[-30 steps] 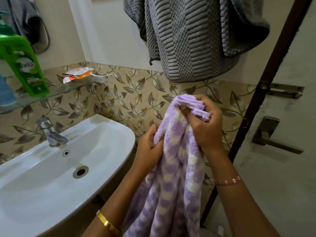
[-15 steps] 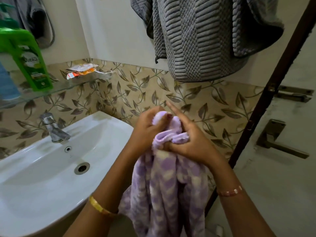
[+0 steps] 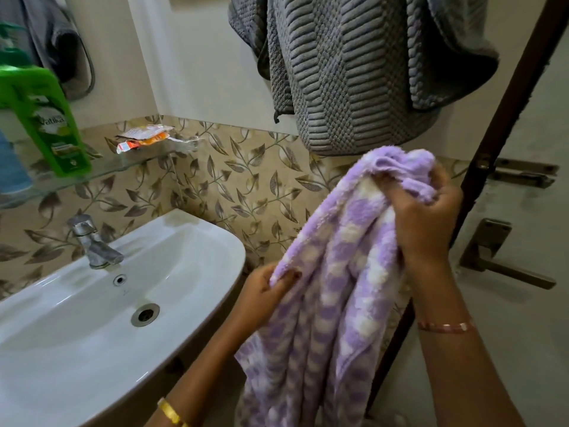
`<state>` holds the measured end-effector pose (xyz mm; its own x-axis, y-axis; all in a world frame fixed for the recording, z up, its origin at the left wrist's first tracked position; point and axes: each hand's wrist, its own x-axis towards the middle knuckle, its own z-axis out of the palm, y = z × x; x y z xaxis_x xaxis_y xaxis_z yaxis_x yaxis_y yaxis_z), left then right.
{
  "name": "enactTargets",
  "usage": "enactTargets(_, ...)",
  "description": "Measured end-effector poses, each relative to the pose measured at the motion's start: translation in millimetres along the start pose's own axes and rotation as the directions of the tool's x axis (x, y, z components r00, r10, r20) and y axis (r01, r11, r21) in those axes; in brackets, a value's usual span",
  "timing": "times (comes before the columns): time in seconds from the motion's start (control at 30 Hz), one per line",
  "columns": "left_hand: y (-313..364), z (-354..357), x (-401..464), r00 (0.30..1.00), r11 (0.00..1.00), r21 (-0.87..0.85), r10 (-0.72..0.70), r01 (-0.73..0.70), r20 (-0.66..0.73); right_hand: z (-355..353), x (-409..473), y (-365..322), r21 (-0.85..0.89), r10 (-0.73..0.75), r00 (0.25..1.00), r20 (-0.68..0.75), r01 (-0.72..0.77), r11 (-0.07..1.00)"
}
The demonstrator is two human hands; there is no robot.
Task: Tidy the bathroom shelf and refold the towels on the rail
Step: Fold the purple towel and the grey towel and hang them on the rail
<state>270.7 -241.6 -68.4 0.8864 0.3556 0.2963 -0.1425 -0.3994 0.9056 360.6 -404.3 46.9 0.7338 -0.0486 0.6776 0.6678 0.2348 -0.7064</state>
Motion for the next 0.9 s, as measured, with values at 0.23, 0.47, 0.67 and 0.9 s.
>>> enactTargets(0.23, 47.5, -22.7, 27.9, 0.965, 0.983, -0.015, 0.179, -0.186, -0.193, 6.6, -21.7, 12.7, -0.261, 0.292, 0.652, 0.7, -0.147, 0.954)
enactTargets(0.47, 84.8, -24.1, 38.1, 0.934, 0.923, 0.152, 0.357, -0.352, -0.006, 20.1, -38.3, 16.7, -0.09, 0.287, 0.632, 0.72, -0.325, 0.941)
enactTargets(0.67, 67.3, -19.2, 35.1, 0.968, 0.964, -0.091, 0.246, -0.249, -0.039, 13.3, -25.1, 15.9, 0.002, 0.326, 0.872, 0.364, -0.351, 0.936)
enactTargets(0.9, 27.7, -29.5, 11.5, 0.994, 0.991, -0.131, 0.026, -0.04, -0.102, -15.7, 6.1, 5.6, 0.022, 0.27, 0.866, 0.42, -0.307, 0.952)
